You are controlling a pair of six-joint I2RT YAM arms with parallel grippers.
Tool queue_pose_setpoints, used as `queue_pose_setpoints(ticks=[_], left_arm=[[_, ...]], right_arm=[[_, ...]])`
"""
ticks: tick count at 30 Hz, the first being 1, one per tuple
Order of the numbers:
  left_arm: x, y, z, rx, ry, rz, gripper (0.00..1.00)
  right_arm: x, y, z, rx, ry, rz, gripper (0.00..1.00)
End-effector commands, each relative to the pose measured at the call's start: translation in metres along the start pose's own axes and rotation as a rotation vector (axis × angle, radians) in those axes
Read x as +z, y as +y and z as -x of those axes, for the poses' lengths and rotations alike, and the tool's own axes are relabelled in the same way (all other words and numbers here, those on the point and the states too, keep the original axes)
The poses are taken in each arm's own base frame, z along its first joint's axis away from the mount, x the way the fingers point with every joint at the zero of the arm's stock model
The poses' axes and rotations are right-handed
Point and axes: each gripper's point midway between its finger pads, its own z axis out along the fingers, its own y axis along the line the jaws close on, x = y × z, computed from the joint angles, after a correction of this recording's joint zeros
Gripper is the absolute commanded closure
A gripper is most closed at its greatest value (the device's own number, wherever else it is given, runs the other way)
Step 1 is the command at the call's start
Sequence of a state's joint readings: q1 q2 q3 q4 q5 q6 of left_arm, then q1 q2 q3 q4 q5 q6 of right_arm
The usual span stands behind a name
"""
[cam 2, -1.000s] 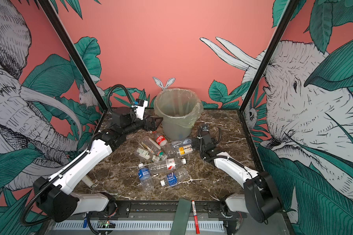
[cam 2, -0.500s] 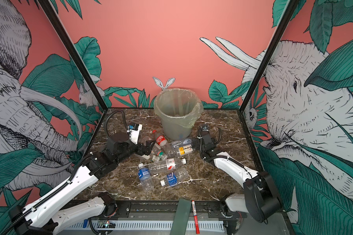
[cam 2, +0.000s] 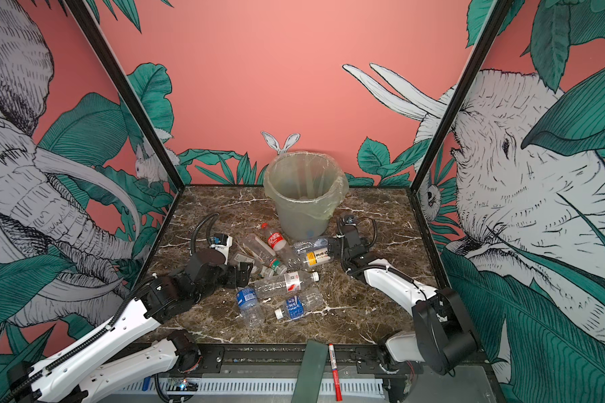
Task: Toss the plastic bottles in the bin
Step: 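Lower the left gripper back over the pile toward a blue-labeled water bottle, then close the left gripper around the blue-labeled water bottle's neck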
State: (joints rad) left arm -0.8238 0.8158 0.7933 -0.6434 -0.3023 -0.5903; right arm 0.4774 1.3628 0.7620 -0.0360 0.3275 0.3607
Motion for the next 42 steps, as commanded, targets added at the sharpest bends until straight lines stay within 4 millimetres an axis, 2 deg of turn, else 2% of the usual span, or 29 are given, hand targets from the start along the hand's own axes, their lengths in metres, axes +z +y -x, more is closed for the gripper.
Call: queue_pose_setpoints(ticks=[1,6,18,30,37,42], left_arm=[[0.002,0.015,-0.022,-0.068,0.061,0.063,0.06],[0.008,0.017,-0.044,-0.113,0.118,0.087,0.07],[0.023,0.009,-0.091,-0.184,0.220,0.080,0.09],[0.034,0.007,-0.123,-0.216,0.284,0.094,0.10],[0.036,0.008,-0.130,-0.234,0.292,0.097,0.10],[0.042,0.009,-0.143,-0.252,0.318,0.097,0.10]], right_arm=[[0.000,0.002,0.007,0.015,-0.009,0.004,0.00],[0.000,0.002,0.008,0.017,-0.007,0.004,0.01],[-0.002,0.001,0.009,0.016,-0.010,0.001,0.01],[-0.001,0.001,0.008,0.015,-0.004,-0.003,0.01],[-0.001,0.001,0.008,0.017,-0.005,-0.001,0.01],[-0.001,0.001,0.008,0.016,-0.003,-0.002,0.01]])
